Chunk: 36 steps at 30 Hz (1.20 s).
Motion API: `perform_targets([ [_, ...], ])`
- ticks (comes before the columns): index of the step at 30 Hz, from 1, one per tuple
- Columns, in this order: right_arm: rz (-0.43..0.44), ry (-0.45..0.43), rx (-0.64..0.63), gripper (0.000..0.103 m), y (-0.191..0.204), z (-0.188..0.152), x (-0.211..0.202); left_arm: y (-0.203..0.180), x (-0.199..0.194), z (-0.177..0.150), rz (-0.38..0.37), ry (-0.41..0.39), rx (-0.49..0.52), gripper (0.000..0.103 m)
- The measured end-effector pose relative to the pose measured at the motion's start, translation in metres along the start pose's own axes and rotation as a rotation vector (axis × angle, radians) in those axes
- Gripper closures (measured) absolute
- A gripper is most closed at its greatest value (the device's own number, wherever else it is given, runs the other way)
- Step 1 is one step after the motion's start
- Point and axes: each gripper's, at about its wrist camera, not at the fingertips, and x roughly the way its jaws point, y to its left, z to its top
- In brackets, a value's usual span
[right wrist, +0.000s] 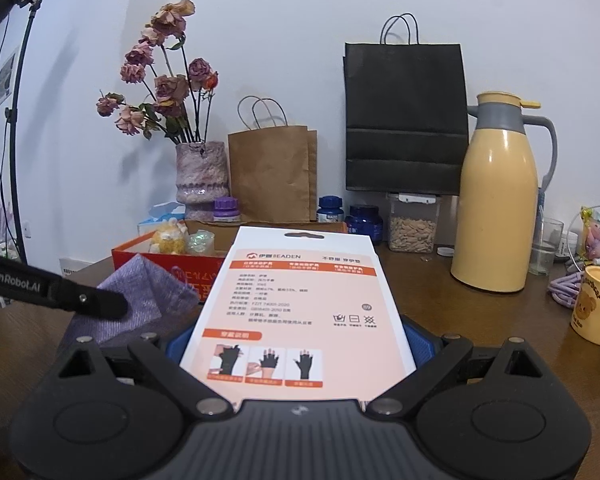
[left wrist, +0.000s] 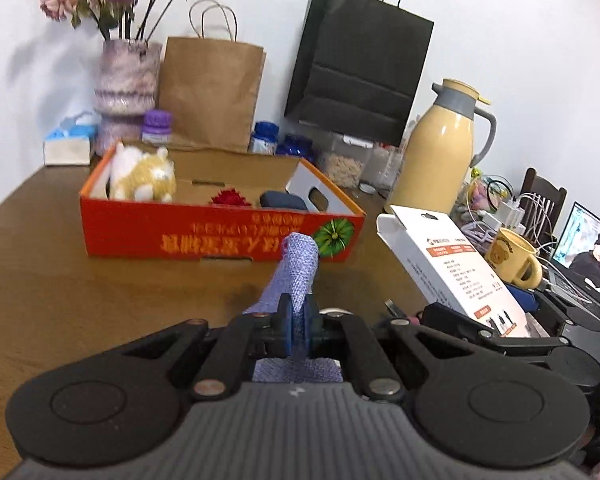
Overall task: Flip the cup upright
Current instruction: 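Carry the cloth bag with the left tool while the right tool carries the package toward the box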
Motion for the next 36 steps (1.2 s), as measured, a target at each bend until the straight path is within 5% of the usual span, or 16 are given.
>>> perform_targets([
  [19,0.017,-0.032,-0.017,0.006,0.032,0.053,0.039,0.008,0.008,0.054,0.034,-0.136,0.030,0.097],
  [36,0.000,-0.041,-0.016,0.006,0.049,0.102,0.111,0.037,0.051,0.108,0.069,-0.205,-0.052,0.097],
])
